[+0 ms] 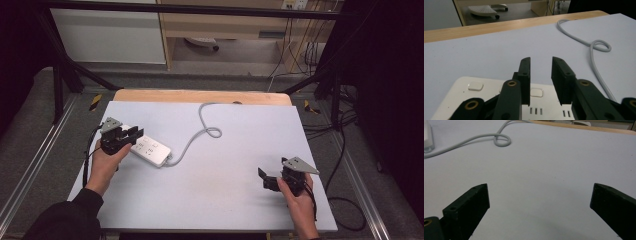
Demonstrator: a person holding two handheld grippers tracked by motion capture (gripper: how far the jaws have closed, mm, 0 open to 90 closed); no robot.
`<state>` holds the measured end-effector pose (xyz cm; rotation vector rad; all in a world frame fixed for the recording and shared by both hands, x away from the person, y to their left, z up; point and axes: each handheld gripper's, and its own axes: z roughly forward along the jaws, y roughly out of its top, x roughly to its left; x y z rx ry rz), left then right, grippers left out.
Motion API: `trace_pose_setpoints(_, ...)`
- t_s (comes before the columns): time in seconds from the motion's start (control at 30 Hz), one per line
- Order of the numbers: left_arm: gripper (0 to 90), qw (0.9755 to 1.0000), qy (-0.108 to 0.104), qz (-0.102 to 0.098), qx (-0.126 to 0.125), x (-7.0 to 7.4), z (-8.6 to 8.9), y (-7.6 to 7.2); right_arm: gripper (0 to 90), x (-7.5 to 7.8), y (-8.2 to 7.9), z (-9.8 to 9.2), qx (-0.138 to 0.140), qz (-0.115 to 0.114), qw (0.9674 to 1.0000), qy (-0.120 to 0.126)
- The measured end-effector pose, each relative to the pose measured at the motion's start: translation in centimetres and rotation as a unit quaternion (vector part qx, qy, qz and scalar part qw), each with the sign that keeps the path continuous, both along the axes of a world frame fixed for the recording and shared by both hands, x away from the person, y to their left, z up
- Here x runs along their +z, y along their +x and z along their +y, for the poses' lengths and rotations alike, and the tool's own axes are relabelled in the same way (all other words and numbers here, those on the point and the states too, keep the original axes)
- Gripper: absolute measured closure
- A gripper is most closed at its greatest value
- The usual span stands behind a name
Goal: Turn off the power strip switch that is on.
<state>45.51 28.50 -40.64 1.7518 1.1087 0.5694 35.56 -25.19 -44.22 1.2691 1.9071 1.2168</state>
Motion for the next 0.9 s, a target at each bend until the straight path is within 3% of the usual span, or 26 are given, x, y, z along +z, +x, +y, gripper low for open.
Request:
trace_pose_setpoints(0.33,84.8,0.9999,-0.003,0.008,-0.011,-0.5,0.0,0.2,2.8,0.0,0.0,0.0,-0.001,0.001,1.0000,0.001)
trace_pose_setpoints(0.9,90.0,0.9996,0.012,0.021,-0.012,-1.4,0.2,0.5,2.8,0.0,0.0,0.0,-0.001,0.001,1.0000,0.002)
